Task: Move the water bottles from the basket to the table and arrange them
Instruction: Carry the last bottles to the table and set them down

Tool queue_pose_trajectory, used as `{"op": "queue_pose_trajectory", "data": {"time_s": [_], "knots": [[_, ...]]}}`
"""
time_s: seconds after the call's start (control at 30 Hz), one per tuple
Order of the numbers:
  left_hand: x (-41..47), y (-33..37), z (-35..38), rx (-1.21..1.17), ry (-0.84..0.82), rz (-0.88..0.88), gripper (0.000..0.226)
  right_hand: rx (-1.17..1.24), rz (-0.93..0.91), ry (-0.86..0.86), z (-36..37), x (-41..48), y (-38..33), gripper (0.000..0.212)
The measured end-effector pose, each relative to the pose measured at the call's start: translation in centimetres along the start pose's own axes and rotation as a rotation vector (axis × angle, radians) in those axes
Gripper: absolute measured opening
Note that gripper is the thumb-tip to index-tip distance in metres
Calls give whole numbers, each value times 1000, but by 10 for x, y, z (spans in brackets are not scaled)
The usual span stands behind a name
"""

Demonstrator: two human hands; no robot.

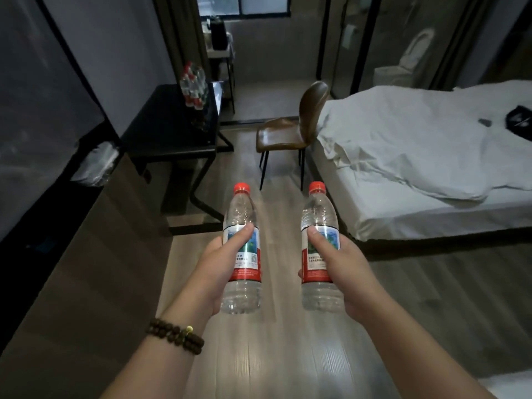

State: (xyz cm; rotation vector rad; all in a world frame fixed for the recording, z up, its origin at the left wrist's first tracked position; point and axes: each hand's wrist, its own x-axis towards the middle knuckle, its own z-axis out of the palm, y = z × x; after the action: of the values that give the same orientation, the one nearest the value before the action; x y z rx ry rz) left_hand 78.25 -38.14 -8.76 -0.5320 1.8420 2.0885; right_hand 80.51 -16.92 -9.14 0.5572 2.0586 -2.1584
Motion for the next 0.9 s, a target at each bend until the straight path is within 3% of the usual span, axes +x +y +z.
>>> {"op": "queue_pose_trajectory", "data": {"time_s": [0.1,0.3,0.67,0.9], "knots": [[63,29,14,-24,-8,-27,60,-11,10,13,5,63,-12,44],[183,81,47,-61,4,-41,39,-46,25,-59,18,208,-47,36],[386,207,69,-112,161,-49,52,-112,12,-226,68,465,-159,38],[544,258,61,-102,134,-25,48,-119,25,-221,119,611,-192,37]]}}
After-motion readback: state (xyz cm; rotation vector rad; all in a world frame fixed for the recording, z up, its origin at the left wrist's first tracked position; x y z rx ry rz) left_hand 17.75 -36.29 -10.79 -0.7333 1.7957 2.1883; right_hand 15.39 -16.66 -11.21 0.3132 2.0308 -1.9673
